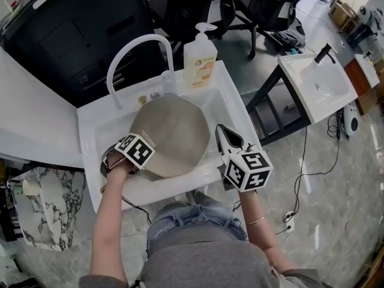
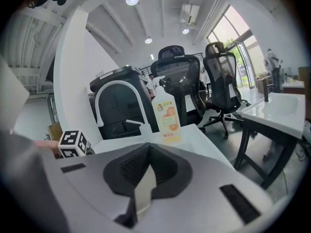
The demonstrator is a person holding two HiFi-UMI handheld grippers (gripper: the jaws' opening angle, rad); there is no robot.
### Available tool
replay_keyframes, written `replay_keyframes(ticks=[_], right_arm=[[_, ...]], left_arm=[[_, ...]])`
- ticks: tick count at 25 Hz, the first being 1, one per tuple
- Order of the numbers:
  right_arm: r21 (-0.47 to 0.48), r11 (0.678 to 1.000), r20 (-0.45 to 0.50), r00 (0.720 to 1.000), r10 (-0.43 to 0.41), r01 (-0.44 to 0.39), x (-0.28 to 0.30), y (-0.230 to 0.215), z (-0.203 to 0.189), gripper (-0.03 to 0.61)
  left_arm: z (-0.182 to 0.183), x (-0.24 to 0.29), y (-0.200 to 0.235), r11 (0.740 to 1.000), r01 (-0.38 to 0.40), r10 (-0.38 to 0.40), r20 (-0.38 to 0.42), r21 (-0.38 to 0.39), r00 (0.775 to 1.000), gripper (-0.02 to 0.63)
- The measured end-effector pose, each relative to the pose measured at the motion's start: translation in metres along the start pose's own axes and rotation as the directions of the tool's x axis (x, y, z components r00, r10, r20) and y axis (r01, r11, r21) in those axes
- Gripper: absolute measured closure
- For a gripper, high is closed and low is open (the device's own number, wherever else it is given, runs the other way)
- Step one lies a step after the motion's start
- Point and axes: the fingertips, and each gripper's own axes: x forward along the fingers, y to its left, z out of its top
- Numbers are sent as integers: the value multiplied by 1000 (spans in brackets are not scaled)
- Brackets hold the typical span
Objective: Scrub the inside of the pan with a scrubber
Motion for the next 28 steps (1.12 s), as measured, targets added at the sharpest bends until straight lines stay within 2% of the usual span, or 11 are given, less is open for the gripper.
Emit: replay_keyframes(ticks=[3, 6, 11, 16, 20, 26, 28], right_arm=[[-6, 1000, -2, 1000, 6, -6, 2, 2, 1, 568], [-9, 1000, -4, 1000, 10, -10, 4, 1, -1, 568], [-12, 1000, -7, 1000, 5, -5, 9, 4, -1, 568], [-10, 1000, -6, 1000, -11, 11, 10, 2, 0, 568], [-11, 1000, -7, 1000, -20, 20, 9, 0, -1, 568], [-20, 999, -18, 999, -29, 29, 14, 4, 1, 568], [-26, 999, -15, 999, -29, 29, 16, 5, 3, 568]], left_arm=[[3, -4, 7, 998, -48, 48, 18, 29, 999, 546], [12, -6, 18, 986, -146, 143, 39, 82, 989, 545], [25, -10, 43, 941, -293, 281, 91, 170, 955, 545], [36, -19, 65, 909, -381, 356, 159, 168, 921, 546], [47, -35, 80, 869, -478, 440, 239, 128, 866, 546], [54, -68, 96, 785, -617, 558, 363, 62, 746, 546], [56, -78, 94, 771, -636, 567, 418, 34, 710, 546]])
